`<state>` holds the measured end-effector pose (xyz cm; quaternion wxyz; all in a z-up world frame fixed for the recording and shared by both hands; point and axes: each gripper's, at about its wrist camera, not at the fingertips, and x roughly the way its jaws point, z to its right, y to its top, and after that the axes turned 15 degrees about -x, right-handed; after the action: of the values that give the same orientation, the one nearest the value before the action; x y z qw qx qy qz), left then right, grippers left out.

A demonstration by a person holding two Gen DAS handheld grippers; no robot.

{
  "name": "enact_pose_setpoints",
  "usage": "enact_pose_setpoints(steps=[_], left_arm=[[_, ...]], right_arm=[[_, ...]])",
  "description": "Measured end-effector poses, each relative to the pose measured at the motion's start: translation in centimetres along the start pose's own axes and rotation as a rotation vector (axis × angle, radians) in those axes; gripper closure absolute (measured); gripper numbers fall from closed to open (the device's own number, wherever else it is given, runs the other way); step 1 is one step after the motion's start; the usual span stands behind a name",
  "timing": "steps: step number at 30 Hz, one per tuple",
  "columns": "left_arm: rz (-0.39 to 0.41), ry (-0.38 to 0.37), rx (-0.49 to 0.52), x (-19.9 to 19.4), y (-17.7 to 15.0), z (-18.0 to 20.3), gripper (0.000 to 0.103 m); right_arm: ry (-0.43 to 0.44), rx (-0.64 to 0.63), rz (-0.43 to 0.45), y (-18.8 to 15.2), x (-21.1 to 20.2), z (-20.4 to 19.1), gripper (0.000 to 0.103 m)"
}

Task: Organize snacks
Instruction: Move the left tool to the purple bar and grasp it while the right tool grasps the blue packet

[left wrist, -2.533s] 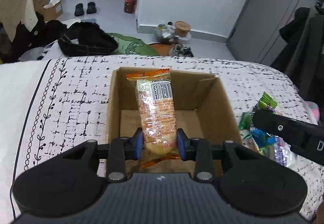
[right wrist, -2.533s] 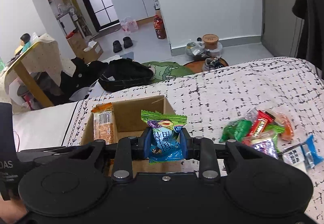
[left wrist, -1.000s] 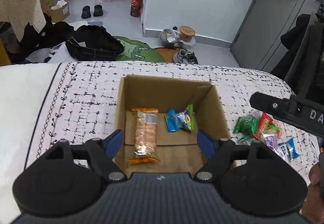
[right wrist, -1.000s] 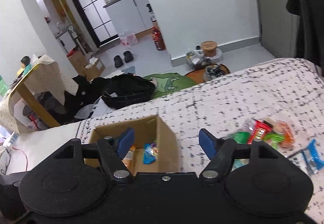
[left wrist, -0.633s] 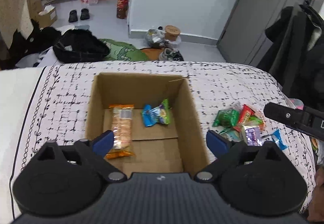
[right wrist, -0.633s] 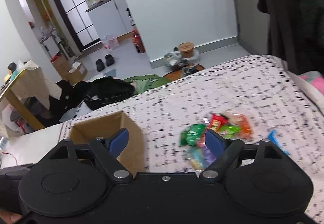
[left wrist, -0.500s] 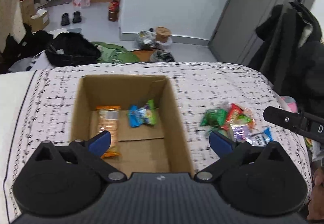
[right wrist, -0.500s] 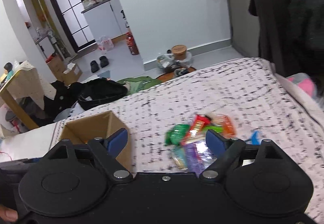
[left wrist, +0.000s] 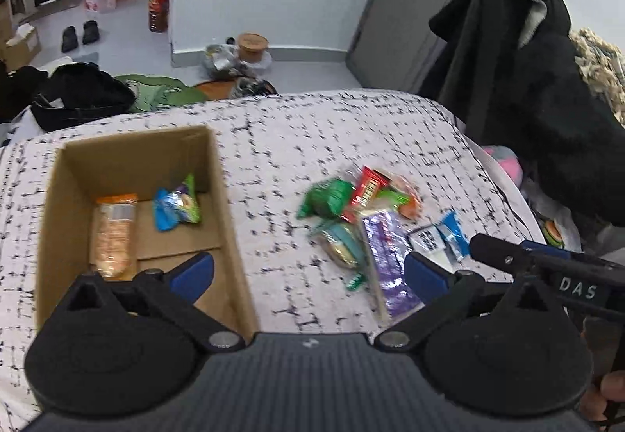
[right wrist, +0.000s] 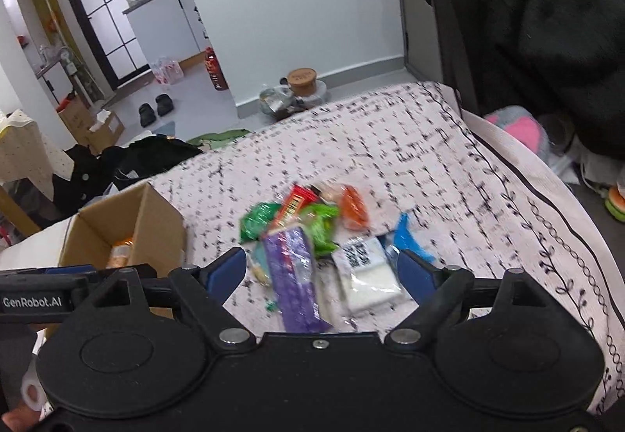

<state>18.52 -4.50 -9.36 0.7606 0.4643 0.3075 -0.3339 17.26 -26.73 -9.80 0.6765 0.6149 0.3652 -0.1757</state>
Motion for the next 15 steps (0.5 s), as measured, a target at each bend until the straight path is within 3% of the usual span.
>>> enact_pose_setpoints(steps=[5, 15], left_arm=[[-0.006, -0.001, 0.016, 0.6, -0.1, 0.9, 0.0], [-0.055, -0.016, 0.007, 3.4, -0.2, 3.0, 0.003]], right_arm=[[-0.022, 0.029, -0.014, -0.9, 0.3, 1.7, 0.021], [-0.046, 0.061, -0.03, -1.3, 2.5, 4.8, 0.037]])
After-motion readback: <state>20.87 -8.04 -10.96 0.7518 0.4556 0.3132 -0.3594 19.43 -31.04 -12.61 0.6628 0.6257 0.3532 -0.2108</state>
